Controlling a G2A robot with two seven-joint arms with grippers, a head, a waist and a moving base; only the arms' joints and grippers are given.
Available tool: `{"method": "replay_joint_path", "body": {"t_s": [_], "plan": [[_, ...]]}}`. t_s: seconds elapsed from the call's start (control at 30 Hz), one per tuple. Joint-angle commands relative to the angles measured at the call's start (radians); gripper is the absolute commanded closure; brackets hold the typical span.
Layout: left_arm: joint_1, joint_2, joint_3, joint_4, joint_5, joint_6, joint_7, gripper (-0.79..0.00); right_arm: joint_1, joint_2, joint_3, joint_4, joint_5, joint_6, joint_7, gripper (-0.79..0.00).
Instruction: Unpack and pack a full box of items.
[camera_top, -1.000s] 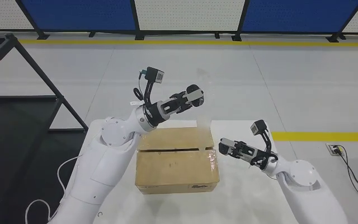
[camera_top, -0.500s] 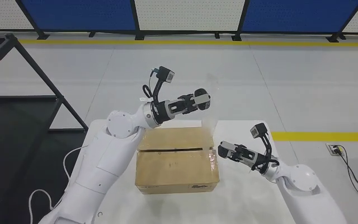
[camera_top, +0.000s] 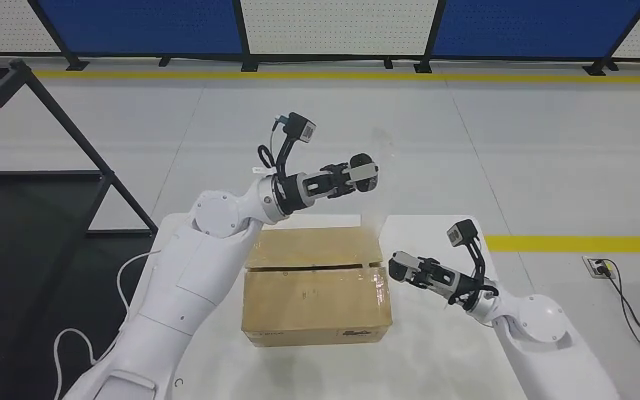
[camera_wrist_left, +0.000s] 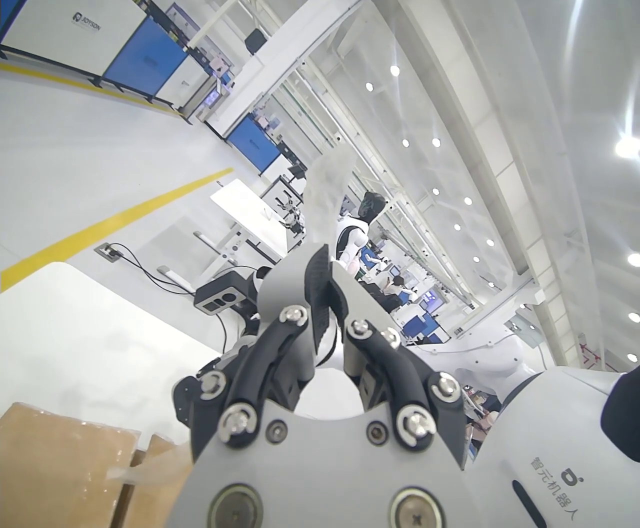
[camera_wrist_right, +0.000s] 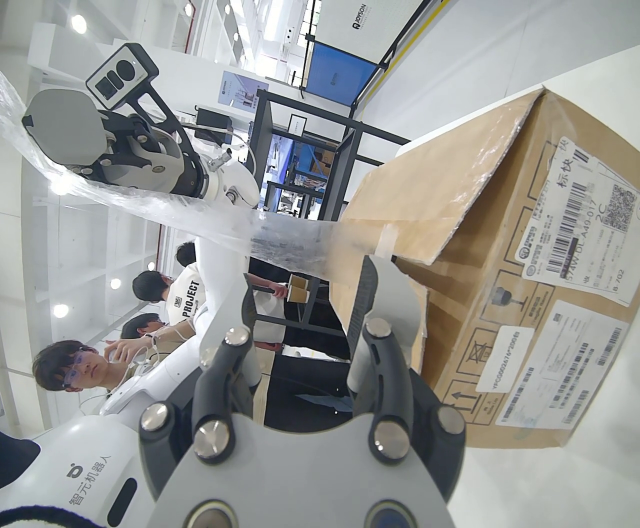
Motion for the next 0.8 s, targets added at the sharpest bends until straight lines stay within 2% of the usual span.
{"method": "replay_joint_path", "body": {"t_s": [0.0,0.37,0.77], "plan": [[-0.006,-0.004,0.005,0.012,-0.005,-0.003,-0.006,0.0,-0.001,0.0,0.0,-0.001,0.001,0.001,-0.003,-0.431],[-0.034,-0.024,0.022,0.091,-0.032,-0.024,-0.048,0.0,-0.014,0.001,0.006,-0.004,0.001,-0.003,-0.012,-0.431],[-0.038,-0.03,0.01,0.108,-0.033,-0.042,-0.066,0.0,-0.002,0.0,-0.002,0.003,0.001,0.004,-0.009,-0.459]]}}
